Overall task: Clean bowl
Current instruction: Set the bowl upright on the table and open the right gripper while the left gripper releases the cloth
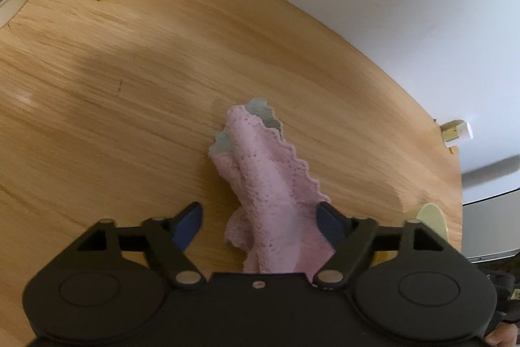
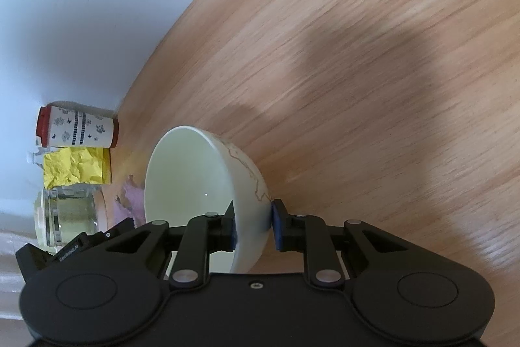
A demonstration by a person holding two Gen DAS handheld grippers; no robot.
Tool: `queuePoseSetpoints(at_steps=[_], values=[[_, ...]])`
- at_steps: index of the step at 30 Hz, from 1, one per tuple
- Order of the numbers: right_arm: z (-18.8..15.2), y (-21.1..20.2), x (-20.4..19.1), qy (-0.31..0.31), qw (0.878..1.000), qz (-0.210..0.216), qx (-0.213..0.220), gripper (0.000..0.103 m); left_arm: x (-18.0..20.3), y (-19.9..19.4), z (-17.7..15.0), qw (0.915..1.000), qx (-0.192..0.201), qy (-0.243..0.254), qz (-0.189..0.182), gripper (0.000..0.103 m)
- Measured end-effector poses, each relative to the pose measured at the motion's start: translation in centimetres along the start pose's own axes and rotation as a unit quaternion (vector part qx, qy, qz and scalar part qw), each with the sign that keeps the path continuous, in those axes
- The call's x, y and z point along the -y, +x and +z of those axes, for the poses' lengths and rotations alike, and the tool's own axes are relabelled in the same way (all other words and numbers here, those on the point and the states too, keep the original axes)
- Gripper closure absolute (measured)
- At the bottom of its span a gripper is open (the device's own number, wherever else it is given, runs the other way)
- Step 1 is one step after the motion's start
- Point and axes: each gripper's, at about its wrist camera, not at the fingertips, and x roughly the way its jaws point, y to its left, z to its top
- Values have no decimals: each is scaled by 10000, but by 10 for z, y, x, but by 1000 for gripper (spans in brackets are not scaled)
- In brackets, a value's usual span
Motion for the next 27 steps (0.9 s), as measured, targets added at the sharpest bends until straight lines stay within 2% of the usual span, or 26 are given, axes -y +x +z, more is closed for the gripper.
queuePoseSetpoints(at_steps=[2, 6, 7, 8, 9, 10, 11, 13, 14, 15, 19, 21, 27], values=[[1, 0, -1, -19, 10000, 3, -33, 79, 2, -4, -2, 9999, 90, 114, 30, 18], [2, -1, -5, -112, 9999, -29, -88, 75, 10, -5, -6, 9994, 240, 202, 154, 1], [2, -2, -7, -185, 9998, -61, -107, 74, 11, -6, -6, 9993, 253, 220, 169, 1], [2, -2, -9, -215, 9997, -73, -120, 67, 12, -6, -7, 9992, 256, 242, 184, 1], [2, -2, -10, -229, 9996, -75, -125, 53, 15, -4, -7, 9992, 248, 252, 193, 1], [2, -2, -12, -253, 9996, -80, -117, 48, 17, -2, -8, 9992, 224, 238, 211, 1], [2, -3, -13, -273, 9995, -87, -107, 43, 18, -2, -8, 9993, 212, 214, 240, 1], [2, -5, -16, -339, 9994, -85, -59, 42, 18, -2, -9, 9992, 239, 171, 275, 1], [2, -5, -16, -352, 9993, -87, -69, 39, 18, -2, -10, 9992, 224, 143, 289, 1], [3, -5, -17, -362, 9993, -102, -81, 30, 18, -2, -10, 9993, 186, 117, 299, 1], [7, -7, -16, -392, 9991, -105, -140, 17, 18, -1, -14, 9997, 49, -9, 253, 1], [8, -10, -16, -378, 9991, -115, -134, 3, 16, 1, -15, 9997, -6, -111, 213, 1], [11, -15, -19, -612, 9976, -279, -182, 1, 15, -1, -25, 9988, 131, -334, 335, 1]])
